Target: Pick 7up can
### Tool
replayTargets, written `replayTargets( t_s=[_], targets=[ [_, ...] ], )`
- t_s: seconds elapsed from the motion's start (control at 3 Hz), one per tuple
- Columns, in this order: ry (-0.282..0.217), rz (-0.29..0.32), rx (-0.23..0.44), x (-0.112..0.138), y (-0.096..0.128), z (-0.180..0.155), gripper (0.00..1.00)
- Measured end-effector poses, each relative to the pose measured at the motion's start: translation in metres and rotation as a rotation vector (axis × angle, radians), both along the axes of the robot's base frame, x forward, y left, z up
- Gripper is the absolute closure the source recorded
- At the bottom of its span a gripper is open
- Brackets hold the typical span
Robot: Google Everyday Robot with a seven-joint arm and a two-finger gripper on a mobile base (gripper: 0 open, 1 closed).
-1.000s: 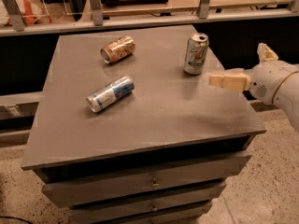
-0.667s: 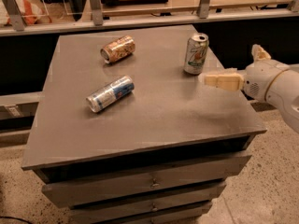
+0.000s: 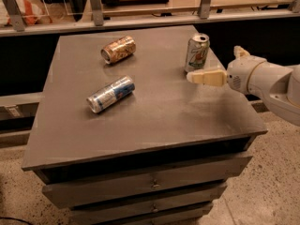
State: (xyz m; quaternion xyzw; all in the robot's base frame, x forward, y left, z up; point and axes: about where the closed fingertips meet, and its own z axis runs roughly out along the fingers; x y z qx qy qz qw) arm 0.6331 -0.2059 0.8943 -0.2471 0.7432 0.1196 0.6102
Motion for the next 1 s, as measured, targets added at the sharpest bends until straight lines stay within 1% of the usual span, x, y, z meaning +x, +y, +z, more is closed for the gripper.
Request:
replayTargets(
  t_s=[0.33, 0.67, 1.0],
  targets=[
    [0.013, 0.039, 0.01, 0.015, 0.017, 0.0, 0.0],
    [0.012, 0.075, 0.012, 0.029, 0.033, 0.002, 0.0],
    [0.004, 0.093, 0.02, 0.043, 0.041, 0.002, 0.0]
  ],
)
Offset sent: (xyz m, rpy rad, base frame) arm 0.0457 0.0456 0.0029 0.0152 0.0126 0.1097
